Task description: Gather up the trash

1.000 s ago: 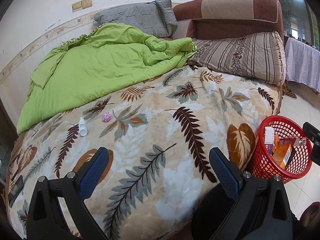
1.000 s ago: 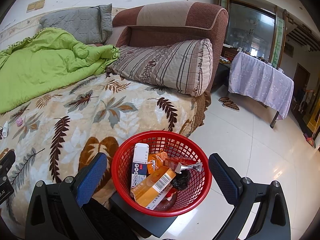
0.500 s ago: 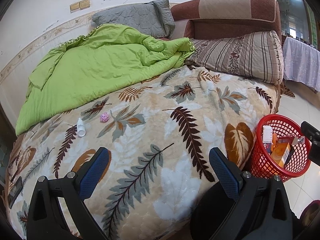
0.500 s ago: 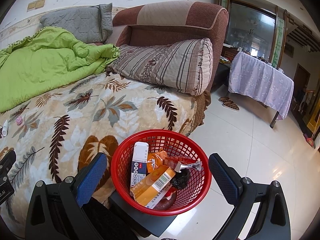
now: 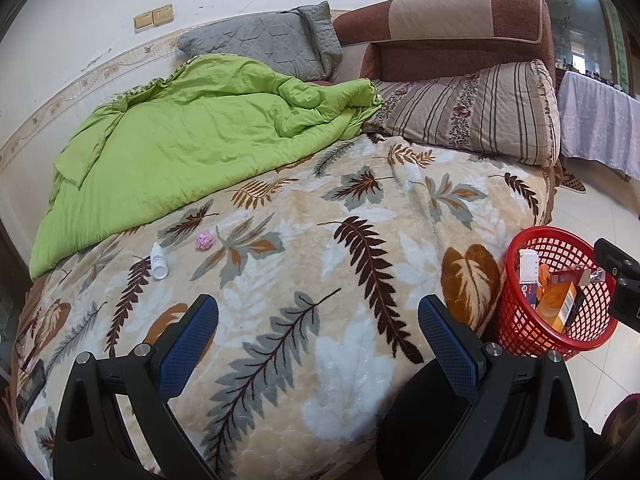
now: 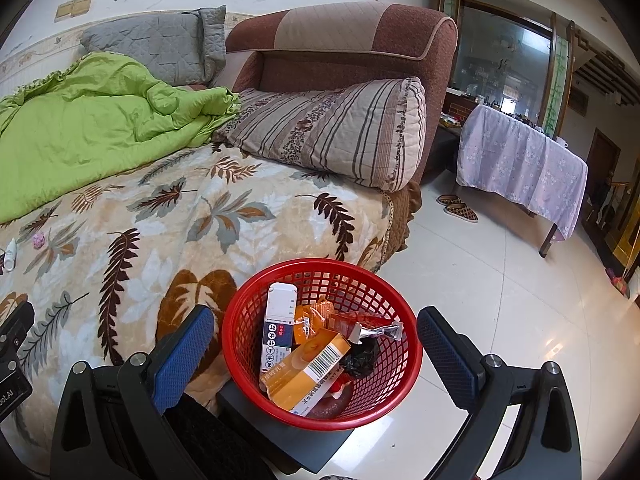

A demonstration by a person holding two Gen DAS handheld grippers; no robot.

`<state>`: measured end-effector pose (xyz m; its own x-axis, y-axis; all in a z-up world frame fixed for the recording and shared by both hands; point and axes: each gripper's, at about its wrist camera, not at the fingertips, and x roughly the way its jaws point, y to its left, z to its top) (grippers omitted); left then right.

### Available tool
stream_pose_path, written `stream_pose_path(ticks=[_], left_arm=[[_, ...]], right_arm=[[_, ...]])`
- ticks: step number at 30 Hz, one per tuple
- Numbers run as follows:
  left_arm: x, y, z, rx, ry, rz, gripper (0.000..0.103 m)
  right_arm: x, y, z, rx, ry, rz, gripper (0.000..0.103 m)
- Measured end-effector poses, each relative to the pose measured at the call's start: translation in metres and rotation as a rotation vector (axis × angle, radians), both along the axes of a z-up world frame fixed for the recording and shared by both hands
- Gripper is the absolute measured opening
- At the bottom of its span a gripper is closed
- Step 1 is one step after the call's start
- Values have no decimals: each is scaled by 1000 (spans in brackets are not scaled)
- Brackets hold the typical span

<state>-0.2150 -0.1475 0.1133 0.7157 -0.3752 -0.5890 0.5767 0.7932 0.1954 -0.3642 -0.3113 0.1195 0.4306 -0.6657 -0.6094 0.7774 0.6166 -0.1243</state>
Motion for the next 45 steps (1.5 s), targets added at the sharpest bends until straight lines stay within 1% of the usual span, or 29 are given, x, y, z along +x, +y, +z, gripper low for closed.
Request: stream_pose_path(ticks=[24,31,33,35,37,40,41,43,44,45], left_arm=[[5,8,1,-3,3,0,100],[4,4,1,-15,18,14,100],[8,4,2,-24,38,26,100],[22,18,3,-48,70,65,100],[49,43,3,-79,114,129,100],[89,81,-3,-110,173,290,100],[107,95,-10,-94,197,376,100],[131,120,-25,-44,227,485,100],[145,135,-37,-17,246,550,100],[154,144,-45,4,254,596,100]], right_arm=[[3,3,1,-10,8,15,103],[11,7,1,-24,15,33,103],[15,7,3,-31,13,46,103],[24,8,6,-51,7,65,103],[41,10,16,-73,7,116,103],[77,14,30,-49,13,221,103],[92,19,35,-41,6,260,103],[121,34,39,-51,-6,327,103],[137,43,37,-52,-1,367,103],[149,50,33,-45,9,403,103]])
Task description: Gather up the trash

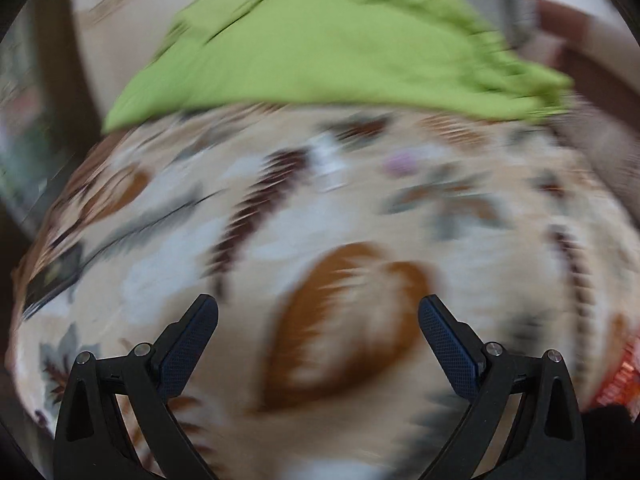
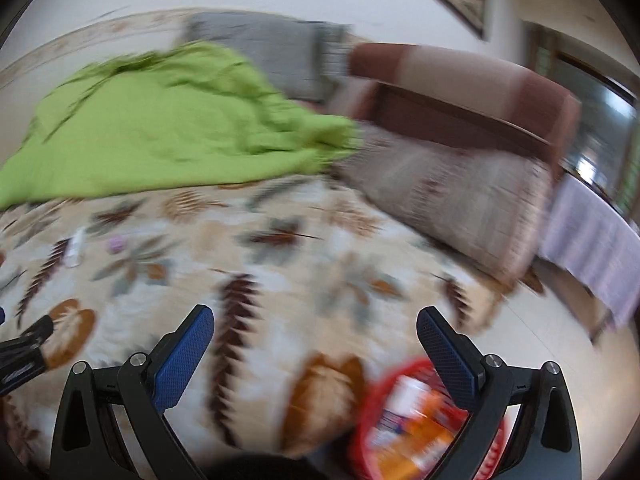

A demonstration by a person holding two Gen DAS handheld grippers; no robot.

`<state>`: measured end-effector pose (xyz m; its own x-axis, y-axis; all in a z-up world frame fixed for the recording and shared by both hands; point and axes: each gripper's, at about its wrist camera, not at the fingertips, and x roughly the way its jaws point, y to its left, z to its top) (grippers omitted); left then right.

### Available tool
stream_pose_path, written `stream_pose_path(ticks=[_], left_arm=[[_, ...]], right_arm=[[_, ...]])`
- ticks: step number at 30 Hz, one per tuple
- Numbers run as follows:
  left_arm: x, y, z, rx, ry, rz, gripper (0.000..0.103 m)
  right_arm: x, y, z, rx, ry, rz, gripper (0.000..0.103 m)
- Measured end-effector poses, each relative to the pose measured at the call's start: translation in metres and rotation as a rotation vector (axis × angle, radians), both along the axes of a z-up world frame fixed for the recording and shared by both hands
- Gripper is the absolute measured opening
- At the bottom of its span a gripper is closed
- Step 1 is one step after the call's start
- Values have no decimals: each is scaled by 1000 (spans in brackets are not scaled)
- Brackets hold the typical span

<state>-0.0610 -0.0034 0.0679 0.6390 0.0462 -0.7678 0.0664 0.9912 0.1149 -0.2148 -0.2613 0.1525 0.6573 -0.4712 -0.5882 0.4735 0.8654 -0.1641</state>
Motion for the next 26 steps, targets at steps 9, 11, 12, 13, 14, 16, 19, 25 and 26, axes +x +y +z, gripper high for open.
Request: stream_pose_path(ticks=[9,11,12,13,14,16,19,25,26], left_arm=[[41,22,-41,-20,98,105,101],[42,12,-43,-50,104,49,102],[43,10,-45,-48,103,37,103],[43,4,-46,-30,95,25,103],[44,-3,-48,-12,85,9,103],[45,-11,-50,-17,82,-1,103],[51,-6,-50,-42,83,1,103],[75,20,-55,-56,76,-12,103],[74,20,-55,-55,76,-10,103]], right_arm=[[170,59,-109,116,259,140,101],[191,58,-129,143,285,127,101],[200,56,-140,142,300,106,102],[207,52,-148,157,300,92,103],[210,49,-148,173,279,83,103],[213,45,-149,207,276,68,103],[206,41,-152,243,233,73,103],[209,39,-154,269,215,75,103],[209,39,-154,269,215,75,103]])
